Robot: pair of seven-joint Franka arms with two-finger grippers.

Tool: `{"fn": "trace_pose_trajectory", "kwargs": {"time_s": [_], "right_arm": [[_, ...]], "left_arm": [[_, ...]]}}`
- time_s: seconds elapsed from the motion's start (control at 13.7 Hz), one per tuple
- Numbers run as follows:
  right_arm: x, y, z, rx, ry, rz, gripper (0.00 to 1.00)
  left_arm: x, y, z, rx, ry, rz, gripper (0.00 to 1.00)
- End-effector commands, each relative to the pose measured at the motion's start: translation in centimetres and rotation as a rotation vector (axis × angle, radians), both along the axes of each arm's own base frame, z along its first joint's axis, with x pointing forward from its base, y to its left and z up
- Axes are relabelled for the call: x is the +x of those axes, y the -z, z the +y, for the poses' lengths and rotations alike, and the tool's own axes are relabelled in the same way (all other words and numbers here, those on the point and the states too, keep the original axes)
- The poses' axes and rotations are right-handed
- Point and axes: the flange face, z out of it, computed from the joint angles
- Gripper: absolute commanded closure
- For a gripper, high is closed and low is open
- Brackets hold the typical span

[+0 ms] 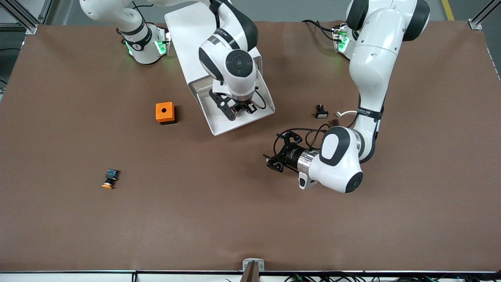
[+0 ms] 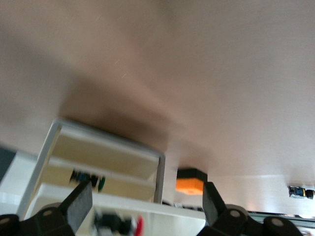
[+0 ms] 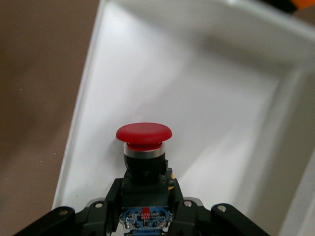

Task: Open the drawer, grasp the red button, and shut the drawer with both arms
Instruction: 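Lift the red button out with the right gripper while the left gripper releases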

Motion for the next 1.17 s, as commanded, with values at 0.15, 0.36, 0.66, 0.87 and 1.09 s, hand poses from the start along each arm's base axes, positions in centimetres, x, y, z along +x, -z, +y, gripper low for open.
{"fn": "trace_pose_trajectory", "kwargs": {"time_s": [0.15,0.36,0.66,0.87,1.09], "right_arm": [[7.6,-8.2,-12.2,0.138,-0.234,0.002,1.00],[11.5,-7.3,-18.5,0.074,-0.466,-0.045,0.99],[15.8,-3.7,-26.0,0.098,-0.644,-0.143,1.00],[17.8,-0.6,-31.0,0.106,-0.706,-0.151,1.00],[19.7,2.2,-36.6,0.107,-0.715,-0.150,1.00]], "left_arm": [[-0.9,-3.7,-2.4,0.106,0.160,-0.270,0.03],[-1.4,-5.8,-4.7,0.183,0.217,-0.432,0.03],[-2.9,-6.5,-7.6,0.276,0.305,-0.558,0.01],[-4.1,-6.2,-9.0,0.307,0.349,-0.580,0.01],[-5.5,-5.9,-10.7,0.352,0.402,-0.611,0.01]]}}
